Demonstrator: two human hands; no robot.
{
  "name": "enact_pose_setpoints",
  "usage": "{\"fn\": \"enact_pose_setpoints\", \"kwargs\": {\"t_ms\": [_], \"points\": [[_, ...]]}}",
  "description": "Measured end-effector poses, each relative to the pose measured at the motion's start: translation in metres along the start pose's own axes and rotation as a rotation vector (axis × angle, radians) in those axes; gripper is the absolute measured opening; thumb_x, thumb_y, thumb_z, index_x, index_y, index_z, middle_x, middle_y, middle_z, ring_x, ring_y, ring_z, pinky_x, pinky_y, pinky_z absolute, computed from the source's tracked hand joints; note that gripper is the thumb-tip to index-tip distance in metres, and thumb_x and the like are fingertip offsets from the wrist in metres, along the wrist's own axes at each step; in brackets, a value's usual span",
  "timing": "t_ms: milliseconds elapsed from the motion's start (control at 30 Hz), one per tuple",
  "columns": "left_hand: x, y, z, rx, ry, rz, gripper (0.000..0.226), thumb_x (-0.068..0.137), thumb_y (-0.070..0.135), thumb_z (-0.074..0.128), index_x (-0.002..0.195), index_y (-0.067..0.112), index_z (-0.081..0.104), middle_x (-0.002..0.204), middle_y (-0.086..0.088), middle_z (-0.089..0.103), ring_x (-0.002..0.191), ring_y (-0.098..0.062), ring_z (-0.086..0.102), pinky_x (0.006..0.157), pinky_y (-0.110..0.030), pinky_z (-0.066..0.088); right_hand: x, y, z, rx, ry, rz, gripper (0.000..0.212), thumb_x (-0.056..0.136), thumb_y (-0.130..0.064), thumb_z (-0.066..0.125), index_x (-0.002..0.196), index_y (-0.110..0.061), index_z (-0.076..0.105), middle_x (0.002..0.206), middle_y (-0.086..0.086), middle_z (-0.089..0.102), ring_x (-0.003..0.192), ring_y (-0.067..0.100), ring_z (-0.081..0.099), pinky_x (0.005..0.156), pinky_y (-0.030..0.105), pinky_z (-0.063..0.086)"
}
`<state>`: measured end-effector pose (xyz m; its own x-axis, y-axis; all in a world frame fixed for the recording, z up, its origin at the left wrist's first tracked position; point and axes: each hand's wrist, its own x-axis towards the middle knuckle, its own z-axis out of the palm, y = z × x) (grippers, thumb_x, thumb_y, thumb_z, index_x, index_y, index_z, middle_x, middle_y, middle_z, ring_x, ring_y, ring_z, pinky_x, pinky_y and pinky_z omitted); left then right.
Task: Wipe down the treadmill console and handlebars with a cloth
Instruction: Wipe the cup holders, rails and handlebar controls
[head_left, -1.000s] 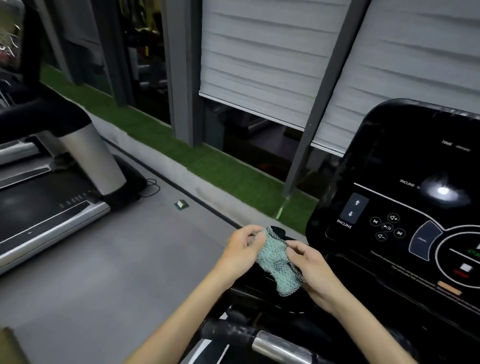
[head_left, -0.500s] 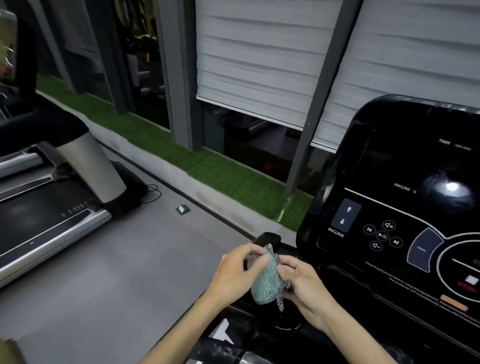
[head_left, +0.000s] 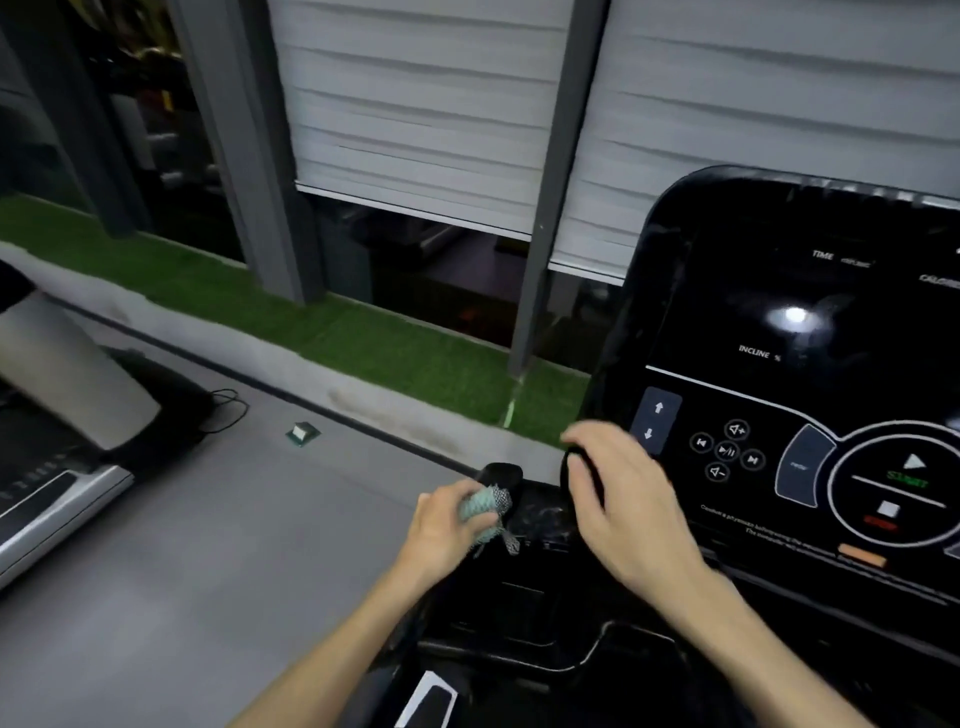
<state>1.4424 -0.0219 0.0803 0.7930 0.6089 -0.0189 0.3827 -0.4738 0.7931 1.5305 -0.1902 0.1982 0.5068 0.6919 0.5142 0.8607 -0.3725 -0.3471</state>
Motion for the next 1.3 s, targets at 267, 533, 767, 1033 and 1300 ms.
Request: {"fn": "enact_pose_setpoints", "kwargs": {"t_ms": [267,533,767,1033,1300], "points": [[0.043,-0.035,0.008,0.225,-0.218,0.137,0.036,0.098,0.014,0.056,0.134,0.009,0.054,0.116,-0.014,0.067,0.107,-0.031,0.063,0.090,-0.033,0.046,0.082,0.022,0.004,-0.689,0.076,0.082,0.064,0.099,-0.029,0.035,0.149,0.007,0.016,0.157,0.027,0.005,0.147,0.039,0.003,0.117,0.050,0.013],[0.084,-0.045,0.012,0.221,-0.256,0.184,0.033,0.088,0.017,0.071,0.119,0.009,0.061,0.107,-0.011,0.066,0.095,-0.025,0.063,0.086,-0.032,0.050,0.084,0.038,0.021,-0.773,0.134,0.075,0.068,0.097,-0.031,0.032,0.151,0.002,0.007,0.159,0.024,0.002,0.148,0.035,0.000,0.120,0.047,0.008],[0.131,-0.038,0.029,0.207,-0.328,0.331,0.034,0.097,0.006,0.056,0.131,0.005,0.056,0.123,-0.016,0.065,0.111,-0.030,0.063,0.100,-0.036,0.049,0.085,0.043,0.025,-0.769,0.220,0.032,0.070,0.094,-0.029,0.037,0.151,0.003,0.011,0.158,0.025,0.006,0.147,0.036,0.003,0.120,0.046,0.007],[0.143,-0.061,0.040,0.417,-0.613,0.469,0.042,0.106,0.020,0.038,0.148,0.018,0.040,0.152,-0.006,0.043,0.137,-0.028,0.043,0.115,-0.033,0.029,0.084,0.042,0.027,-0.806,0.265,0.017,0.071,0.092,-0.026,0.041,0.150,0.005,0.014,0.156,0.029,0.011,0.146,0.040,0.008,0.120,0.046,0.010],[0.113,-0.075,0.024,0.414,-0.601,0.538,0.043,0.107,0.021,0.034,0.149,0.022,0.038,0.159,0.005,0.028,0.146,-0.018,0.030,0.118,-0.037,0.015,0.084,0.040,0.026,-0.801,0.273,0.019,0.072,0.091,-0.024,0.043,0.150,0.005,0.014,0.156,0.029,0.011,0.146,0.039,0.008,0.120,0.045,0.008]]}}
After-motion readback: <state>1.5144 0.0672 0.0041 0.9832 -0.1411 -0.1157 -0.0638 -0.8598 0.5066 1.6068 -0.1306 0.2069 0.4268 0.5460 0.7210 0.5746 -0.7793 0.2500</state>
